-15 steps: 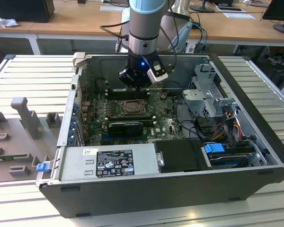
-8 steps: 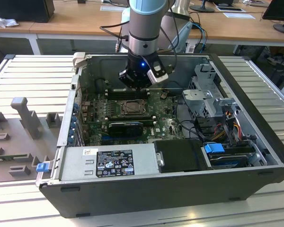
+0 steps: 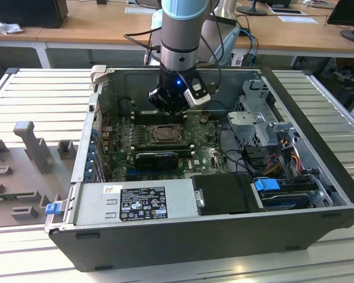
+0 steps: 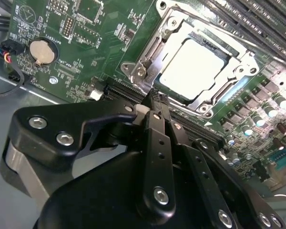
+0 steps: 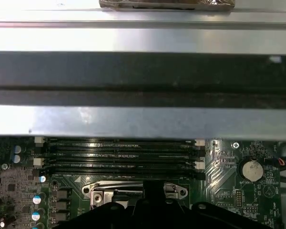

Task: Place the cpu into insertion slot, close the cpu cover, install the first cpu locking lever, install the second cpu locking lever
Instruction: 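Install the second cpu locking lever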

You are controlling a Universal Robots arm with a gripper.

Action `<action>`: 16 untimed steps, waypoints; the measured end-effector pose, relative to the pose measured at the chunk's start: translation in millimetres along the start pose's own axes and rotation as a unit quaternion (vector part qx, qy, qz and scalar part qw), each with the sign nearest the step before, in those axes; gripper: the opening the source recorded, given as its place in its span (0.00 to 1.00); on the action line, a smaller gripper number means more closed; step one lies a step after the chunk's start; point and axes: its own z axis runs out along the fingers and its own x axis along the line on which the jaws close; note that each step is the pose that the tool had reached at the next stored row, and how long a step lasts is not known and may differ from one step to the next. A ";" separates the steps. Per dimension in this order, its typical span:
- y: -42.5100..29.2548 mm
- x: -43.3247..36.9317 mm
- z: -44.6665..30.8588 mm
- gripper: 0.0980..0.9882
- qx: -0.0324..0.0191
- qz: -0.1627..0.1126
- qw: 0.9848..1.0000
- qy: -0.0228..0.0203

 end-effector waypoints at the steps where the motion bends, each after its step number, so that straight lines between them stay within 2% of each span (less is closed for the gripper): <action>1: -1.2 0.0 -0.1 0.01 0.000 0.000 1.000 0.000; 7: -5.1 0.0 -1.8 0.01 0.000 0.000 1.000 0.000; 12: -4.0 0.1 -12.4 0.01 0.000 0.000 1.000 0.000; 16: -12.4 0.1 -13.8 0.01 0.000 0.000 1.000 0.000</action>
